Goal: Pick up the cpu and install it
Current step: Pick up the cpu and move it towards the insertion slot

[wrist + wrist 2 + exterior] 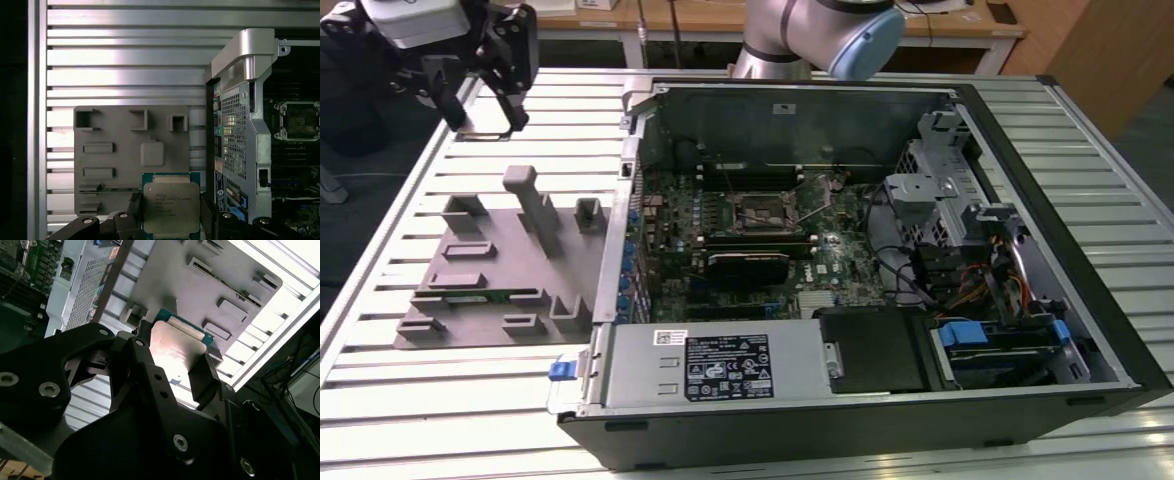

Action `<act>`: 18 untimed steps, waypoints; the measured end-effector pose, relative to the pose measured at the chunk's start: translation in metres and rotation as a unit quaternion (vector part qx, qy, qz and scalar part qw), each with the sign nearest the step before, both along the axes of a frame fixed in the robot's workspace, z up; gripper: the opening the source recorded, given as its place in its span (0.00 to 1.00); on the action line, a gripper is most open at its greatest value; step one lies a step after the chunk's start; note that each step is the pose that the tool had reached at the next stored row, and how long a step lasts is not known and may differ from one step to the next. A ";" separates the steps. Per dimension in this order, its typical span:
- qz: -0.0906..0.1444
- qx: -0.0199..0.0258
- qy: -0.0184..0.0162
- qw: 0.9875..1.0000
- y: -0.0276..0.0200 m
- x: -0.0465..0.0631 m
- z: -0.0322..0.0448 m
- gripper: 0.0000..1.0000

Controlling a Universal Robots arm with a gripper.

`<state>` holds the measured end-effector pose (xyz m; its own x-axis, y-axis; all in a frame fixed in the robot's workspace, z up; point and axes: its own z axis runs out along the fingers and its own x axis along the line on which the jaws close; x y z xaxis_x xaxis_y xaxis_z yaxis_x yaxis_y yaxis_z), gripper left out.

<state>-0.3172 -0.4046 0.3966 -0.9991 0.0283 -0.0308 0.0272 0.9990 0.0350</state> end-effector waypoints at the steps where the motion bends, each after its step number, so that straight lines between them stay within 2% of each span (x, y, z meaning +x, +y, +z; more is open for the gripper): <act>1: 0.000 0.000 0.000 1.000 0.0000 0.002 0.0000 0.55; 18: 0.000 0.000 0.000 1.000 0.0000 0.044 0.0000 0.55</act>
